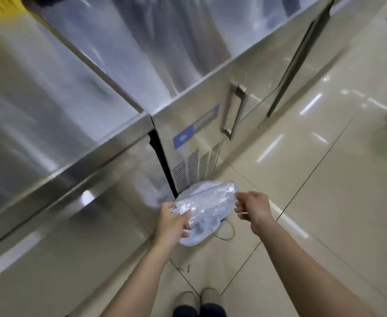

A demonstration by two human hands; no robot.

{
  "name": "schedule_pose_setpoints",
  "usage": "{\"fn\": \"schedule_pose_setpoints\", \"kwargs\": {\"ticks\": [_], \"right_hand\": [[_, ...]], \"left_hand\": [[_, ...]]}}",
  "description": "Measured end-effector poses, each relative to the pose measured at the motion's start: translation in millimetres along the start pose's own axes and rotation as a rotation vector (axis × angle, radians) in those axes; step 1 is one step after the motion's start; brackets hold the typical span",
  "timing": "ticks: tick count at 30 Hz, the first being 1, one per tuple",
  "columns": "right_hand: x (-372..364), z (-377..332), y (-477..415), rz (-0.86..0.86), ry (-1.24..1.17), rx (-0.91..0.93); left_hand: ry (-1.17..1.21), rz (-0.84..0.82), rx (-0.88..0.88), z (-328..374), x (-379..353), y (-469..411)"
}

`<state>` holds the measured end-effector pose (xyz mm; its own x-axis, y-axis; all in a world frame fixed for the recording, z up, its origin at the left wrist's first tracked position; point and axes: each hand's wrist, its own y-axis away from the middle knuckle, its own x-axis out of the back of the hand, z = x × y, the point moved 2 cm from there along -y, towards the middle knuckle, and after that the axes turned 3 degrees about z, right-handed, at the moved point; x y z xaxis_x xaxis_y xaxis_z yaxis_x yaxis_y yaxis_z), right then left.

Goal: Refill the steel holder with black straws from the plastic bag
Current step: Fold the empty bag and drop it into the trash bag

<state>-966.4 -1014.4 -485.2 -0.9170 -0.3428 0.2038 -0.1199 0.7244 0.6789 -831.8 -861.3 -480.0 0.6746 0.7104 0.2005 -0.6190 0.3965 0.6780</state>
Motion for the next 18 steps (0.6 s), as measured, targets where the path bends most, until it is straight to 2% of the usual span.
{"fn": "schedule_pose_setpoints", "kwargs": {"ticks": [4, 10, 13, 15, 18], "right_hand": [[-28, 63, -81, -0.003, 0.165, 0.073], [-75, 139, -185, -0.027, 0.351, 0.116], [-102, 157, -221, -0.037, 0.457, 0.169], [-116, 165, -240, -0.063, 0.639, 0.237], [-132, 170, -252, -0.149, 1.091, 0.327]], "left_hand": [[-0.488, 0.125, -0.203, -64, -26, -79], [-1.122, 0.158, -0.431, -138, -56, -177], [-1.461, 0.143, -0.62, -155, -78, -211], [-1.597, 0.066, -0.615, -162, -94, -228], [-1.778, -0.078, -0.558, -179, -114, -253]]}}
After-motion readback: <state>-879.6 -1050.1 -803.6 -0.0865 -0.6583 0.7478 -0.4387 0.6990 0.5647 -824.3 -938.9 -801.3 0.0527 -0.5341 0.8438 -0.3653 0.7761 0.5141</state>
